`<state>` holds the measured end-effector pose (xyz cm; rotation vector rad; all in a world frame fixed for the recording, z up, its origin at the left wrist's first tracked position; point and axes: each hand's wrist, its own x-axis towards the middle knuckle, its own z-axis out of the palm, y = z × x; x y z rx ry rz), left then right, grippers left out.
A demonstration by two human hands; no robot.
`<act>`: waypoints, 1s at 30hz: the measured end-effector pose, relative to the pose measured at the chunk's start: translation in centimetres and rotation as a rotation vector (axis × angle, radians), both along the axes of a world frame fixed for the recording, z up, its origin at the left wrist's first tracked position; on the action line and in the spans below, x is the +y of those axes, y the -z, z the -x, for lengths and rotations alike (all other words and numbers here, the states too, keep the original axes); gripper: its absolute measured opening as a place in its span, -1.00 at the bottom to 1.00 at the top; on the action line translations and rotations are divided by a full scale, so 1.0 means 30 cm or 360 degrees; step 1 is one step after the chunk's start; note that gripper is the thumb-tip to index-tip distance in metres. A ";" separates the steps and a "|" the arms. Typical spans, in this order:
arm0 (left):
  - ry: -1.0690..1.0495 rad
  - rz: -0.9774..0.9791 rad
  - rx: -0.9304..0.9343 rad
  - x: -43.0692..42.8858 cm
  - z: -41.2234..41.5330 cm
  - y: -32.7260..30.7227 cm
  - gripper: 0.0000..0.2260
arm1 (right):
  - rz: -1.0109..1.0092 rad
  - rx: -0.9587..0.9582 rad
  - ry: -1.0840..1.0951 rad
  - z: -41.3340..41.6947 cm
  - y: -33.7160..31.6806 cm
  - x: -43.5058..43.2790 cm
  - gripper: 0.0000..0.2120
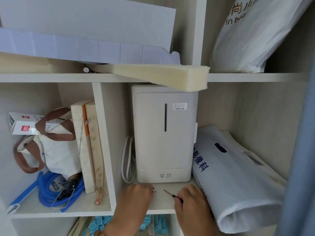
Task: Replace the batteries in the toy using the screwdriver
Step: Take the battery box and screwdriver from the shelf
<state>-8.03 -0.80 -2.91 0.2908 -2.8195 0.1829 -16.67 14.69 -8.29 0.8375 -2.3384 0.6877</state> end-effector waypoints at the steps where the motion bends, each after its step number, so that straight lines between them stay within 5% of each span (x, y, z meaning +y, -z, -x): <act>1: -0.0038 -0.0044 0.0069 -0.011 0.008 0.010 -0.65 | -0.0003 -0.0001 0.0004 -0.002 0.000 0.000 -0.59; 5: -0.0043 -0.0335 0.0263 -0.009 -0.007 0.014 -0.95 | 0.0007 0.0004 -0.0010 -0.002 0.010 0.001 -0.61; 12: 0.0089 -0.0975 0.0615 -0.016 -0.059 -0.001 -0.81 | 0.0253 0.0004 -0.0171 -0.028 0.003 0.002 -0.85; 17: 0.0178 -0.1327 0.0746 0.016 -0.113 -0.011 -0.50 | 0.0516 -0.0348 -0.0289 -0.085 -0.019 -0.007 -0.74; 19: 0.0173 -0.1290 0.0748 0.004 -0.135 0.005 -0.45 | 0.0549 -0.0370 -0.0384 -0.102 -0.028 -0.017 -0.72; 24: 0.0094 -0.0839 0.0727 -0.033 -0.250 -0.005 -0.87 | 0.0627 -0.0405 -0.0530 -0.171 -0.055 -0.051 -0.73; 30: -0.0405 -0.0774 0.0780 -0.112 -0.602 0.030 -0.83 | 0.0761 -0.0534 -0.0938 -0.375 -0.016 -0.212 -0.71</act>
